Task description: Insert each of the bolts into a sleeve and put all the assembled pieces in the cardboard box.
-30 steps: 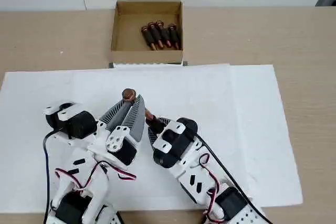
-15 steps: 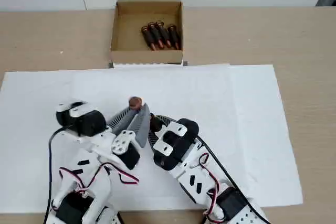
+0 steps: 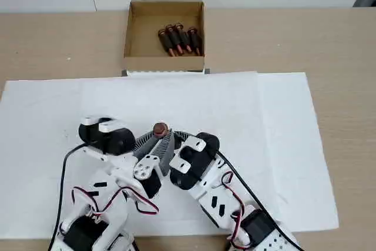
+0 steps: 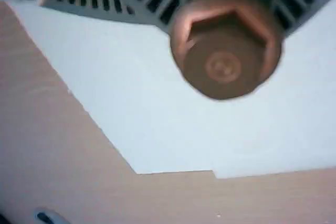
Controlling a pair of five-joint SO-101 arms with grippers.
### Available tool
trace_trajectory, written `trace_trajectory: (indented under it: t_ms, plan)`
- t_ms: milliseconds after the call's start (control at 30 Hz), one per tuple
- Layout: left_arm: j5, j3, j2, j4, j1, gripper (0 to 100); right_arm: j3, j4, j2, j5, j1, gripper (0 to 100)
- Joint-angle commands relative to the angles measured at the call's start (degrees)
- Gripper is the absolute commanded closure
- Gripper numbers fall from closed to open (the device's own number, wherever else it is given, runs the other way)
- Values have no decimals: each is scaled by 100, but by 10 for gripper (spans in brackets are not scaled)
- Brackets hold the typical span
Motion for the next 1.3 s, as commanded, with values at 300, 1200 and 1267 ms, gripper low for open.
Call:
trace_trajectory:
  t_ms: [300,1200,1267]
  plan:
    - [-932,-127,26,264,-527,839,-97,-224,-101,26,13,995]
    - [-1996,-2070,18,1037,-1670,996,-88,-180,-101,26,303,995]
    - [-2163,-2088,18,1046,-1820,986,-88,-180,-101,26,435,995]
